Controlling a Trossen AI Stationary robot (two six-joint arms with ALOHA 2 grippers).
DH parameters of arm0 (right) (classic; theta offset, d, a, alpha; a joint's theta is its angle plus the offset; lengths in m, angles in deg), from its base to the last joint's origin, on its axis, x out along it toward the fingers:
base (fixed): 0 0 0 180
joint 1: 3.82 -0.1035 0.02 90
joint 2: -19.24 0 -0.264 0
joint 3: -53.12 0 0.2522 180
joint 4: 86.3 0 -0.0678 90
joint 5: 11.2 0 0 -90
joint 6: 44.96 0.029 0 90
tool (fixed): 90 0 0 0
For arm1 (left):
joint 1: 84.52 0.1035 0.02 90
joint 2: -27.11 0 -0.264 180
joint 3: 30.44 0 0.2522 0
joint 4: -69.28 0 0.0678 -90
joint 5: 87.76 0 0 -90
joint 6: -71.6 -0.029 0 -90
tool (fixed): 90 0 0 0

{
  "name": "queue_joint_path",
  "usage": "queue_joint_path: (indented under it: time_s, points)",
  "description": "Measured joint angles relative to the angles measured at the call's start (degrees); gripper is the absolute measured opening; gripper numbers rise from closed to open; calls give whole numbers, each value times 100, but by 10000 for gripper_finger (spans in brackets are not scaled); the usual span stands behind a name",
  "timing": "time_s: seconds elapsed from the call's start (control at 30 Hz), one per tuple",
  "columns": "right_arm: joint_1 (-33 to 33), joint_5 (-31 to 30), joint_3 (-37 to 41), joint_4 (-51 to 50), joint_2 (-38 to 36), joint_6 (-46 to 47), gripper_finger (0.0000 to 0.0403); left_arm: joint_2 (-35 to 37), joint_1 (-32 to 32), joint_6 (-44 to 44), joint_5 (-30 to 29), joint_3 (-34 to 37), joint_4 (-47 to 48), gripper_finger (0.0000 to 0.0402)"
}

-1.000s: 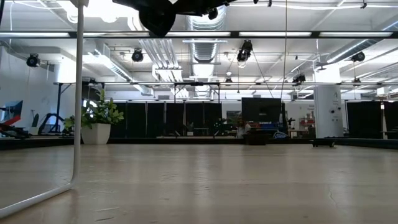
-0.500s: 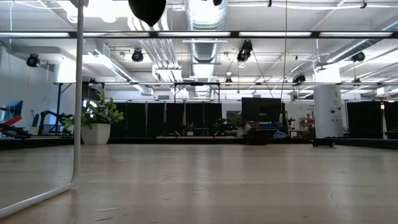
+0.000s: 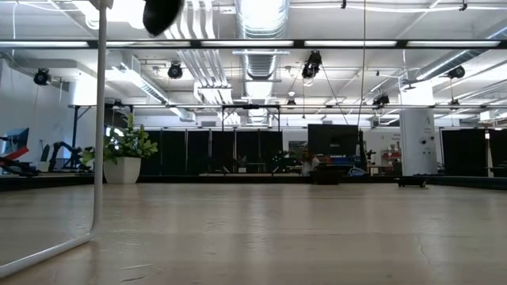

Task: Pick & Place Mini shaped plates
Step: Stack the black leaf shaped plate on top of the other black leaf shaped plates on the shelf

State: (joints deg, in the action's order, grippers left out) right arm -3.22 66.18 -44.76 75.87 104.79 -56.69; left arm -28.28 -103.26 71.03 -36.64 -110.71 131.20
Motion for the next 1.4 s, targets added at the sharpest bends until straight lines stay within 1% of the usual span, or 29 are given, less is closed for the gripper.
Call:
queue_joint_path:
  time_s: [0.17, 0.3, 0.43, 0.53, 0.67, 0.8, 0.9, 0.97, 1.0, 1.17, 1.4]
  points:
    - [2, 0, 0, -98, -58, 20, 172, -57, 2, 77, 1167, -909, 1464, 0]
    - [2, 0, 0, -135, -58, 20, 172, -149, 2, 88, 2219, -1482, 2206, 0]
    - [4, 0, 0, -137, -52, 20, 169, -287, 0, 138, 3176, -1857, 2823, 0]
    - [4, 2, 0, -152, -51, 71, 167, -417, 0, 153, 3869, -2010, 3283, 0]
    - [2, 21, 0, -180, -44, 229, 167, -630, -5, -27, 4965, -2026, 3650, 0]
    - [2, 398, 0, -262, -44, 244, 168, -897, -70, -232, 5877, -1930, 3817, 0]
    - [2, 666, 0, -351, -42, 339, 165, -1118, -233, -310, 6457, -1828, 3856, 0]
    - [0, 706, 0, -351, -41, 443, 163, -1254, -399, -362, 6735, -1773, 3851, 0]
    - [2, 708, 0, -351, -42, 480, 162, -1323, -491, -368, 6784, -1747, 3862, 0]
    - [2, 708, 0, -390, -40, 577, 157, -1720, -1058, -173, 6799, -1600, 3792, 0]
    - [2, 708, 0, -388, -40, 577, 156, -2196, -2062, -23, 6814, -1396, 3702, 0]
